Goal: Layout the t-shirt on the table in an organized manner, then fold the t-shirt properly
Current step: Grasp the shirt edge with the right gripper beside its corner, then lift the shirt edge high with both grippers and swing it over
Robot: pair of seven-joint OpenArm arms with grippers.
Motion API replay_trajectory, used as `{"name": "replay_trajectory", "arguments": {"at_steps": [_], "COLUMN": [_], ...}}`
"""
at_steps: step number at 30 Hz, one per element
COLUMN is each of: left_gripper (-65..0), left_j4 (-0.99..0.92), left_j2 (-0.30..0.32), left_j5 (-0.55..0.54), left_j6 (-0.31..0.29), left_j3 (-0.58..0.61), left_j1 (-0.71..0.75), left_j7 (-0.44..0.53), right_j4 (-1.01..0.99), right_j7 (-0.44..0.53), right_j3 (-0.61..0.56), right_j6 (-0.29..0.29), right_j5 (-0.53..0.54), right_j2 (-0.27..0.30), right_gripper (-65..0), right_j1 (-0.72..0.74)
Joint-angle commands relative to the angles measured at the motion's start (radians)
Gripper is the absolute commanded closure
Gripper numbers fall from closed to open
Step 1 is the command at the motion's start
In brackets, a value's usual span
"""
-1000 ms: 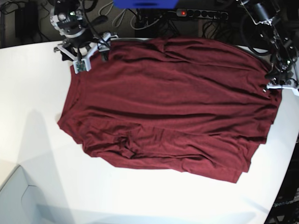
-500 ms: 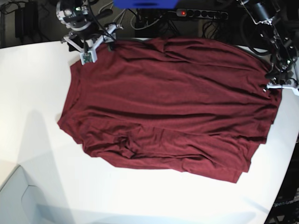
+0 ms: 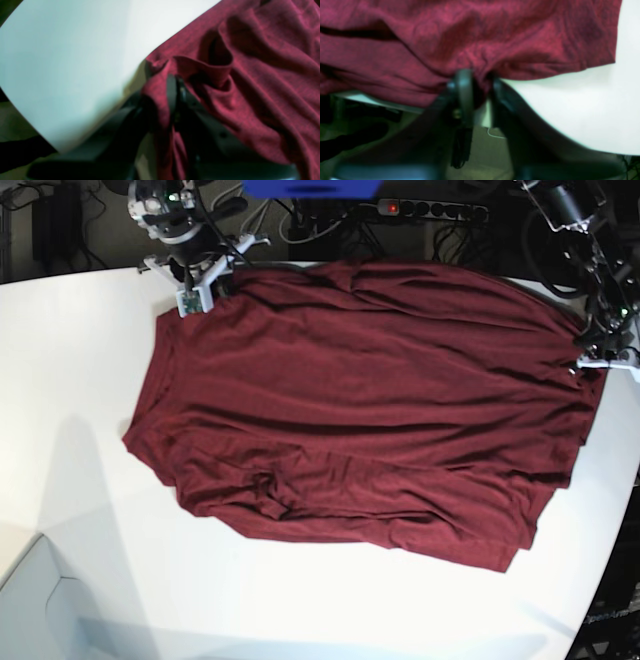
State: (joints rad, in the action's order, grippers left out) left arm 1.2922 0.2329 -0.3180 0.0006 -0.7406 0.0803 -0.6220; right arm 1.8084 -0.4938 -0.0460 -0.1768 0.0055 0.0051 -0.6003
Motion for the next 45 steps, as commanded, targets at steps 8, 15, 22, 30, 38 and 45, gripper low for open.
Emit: {"name": "replay_trajectory", "arguments": {"at_steps": [8, 15, 22, 30, 38, 45], "left_gripper": [-0.4, -0.4, -0.4, -0.4, -0.4, -0.4], "left_j4": [0.197, 0.369, 0.422, 0.413, 0.375, 0.238], "left_j2": [0.012, 0.016, 0.012, 0.010, 0.016, 0.015], "left_j5": [-0.007, -0.007, -0.010, -0.010, -0.008, -0.002], "left_j6": [0.002, 0.002, 0.002, 0.002, 0.006, 0.009], "left_j3": [-0.006, -0.012, -0.061, -0.060, -0.014, 0.083], "left_j1": [0.017, 0.017, -0.043, -0.173, -0.336, -0.485], "left_j7": [0.015, 0.015, 0.015, 0.015, 0.015, 0.027], "right_j4": [0.136, 0.230, 0.230, 0.232, 0.232, 0.221], "right_j7": [-0.087, -0.085, -0.085, -0.085, -0.085, -0.085], "right_j3": [0.001, 0.030, 0.113, 0.150, 0.176, 0.176], "right_j6": [-0.002, -0.002, -0.002, -0.002, -0.002, -0.002], "right_j5": [0.000, 0.000, 0.000, 0.000, 0.000, 0.000], "right_j2": [0.006, 0.009, 0.003, 0.005, 0.003, 0.003], "right_gripper": [0.0, 0.0, 0.0, 0.0, 0.0, 0.0], "right_j1": [-0.023, 0.012, 0.110, 0.273, 0.481, 0.638]}}
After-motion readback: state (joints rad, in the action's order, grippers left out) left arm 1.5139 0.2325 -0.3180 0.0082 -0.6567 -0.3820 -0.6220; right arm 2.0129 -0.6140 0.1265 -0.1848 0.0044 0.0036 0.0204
